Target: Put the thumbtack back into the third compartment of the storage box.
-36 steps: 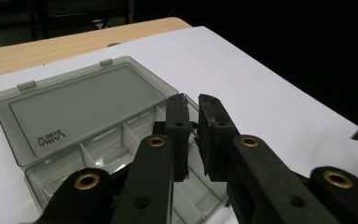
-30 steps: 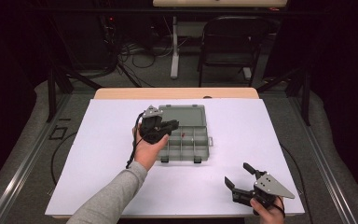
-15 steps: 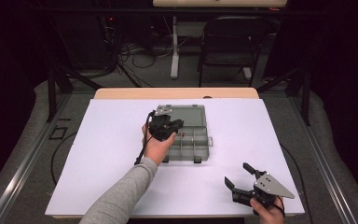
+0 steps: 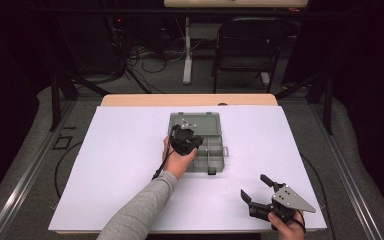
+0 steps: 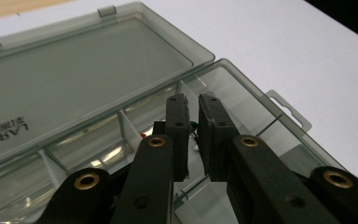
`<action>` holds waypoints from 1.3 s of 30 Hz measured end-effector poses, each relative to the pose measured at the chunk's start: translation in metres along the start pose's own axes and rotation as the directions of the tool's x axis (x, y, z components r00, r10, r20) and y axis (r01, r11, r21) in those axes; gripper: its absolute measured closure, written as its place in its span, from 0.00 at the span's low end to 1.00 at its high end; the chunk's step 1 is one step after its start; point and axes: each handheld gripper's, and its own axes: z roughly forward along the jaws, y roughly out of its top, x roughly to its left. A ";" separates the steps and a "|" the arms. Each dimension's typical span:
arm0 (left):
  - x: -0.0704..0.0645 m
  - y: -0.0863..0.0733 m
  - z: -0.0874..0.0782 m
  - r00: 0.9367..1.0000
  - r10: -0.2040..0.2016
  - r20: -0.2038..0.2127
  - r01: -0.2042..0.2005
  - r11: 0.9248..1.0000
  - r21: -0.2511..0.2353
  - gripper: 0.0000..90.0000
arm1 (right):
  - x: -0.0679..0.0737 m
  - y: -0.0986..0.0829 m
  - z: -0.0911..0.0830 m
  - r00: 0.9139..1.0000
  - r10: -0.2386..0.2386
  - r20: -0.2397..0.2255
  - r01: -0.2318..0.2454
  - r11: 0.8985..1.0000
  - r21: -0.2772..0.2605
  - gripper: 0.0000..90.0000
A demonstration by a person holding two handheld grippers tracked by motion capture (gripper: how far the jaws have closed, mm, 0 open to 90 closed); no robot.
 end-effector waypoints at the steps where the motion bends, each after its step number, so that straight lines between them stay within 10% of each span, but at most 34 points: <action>1: 0.000 0.000 0.002 1.000 0.000 0.003 0.000 1.000 0.013 0.92 | 0.000 0.000 0.000 1.000 0.002 0.000 -0.002 1.000 0.000 0.16; 17: 0.003 -0.002 0.011 1.000 -0.008 -0.011 0.009 0.998 0.062 0.92 | 0.000 0.000 0.001 1.000 0.001 -0.009 -0.001 1.000 0.006 0.16; 25: 0.006 0.001 0.002 1.000 -0.016 -0.001 0.016 0.999 0.035 0.74 | 0.001 0.000 0.001 1.000 0.000 -0.008 0.000 1.000 0.002 0.16; 39: 0.011 -0.001 -0.062 0.998 0.017 0.063 -0.011 0.996 -0.085 0.41 | -0.001 0.000 0.000 1.000 0.002 0.002 -0.002 1.000 0.001 0.16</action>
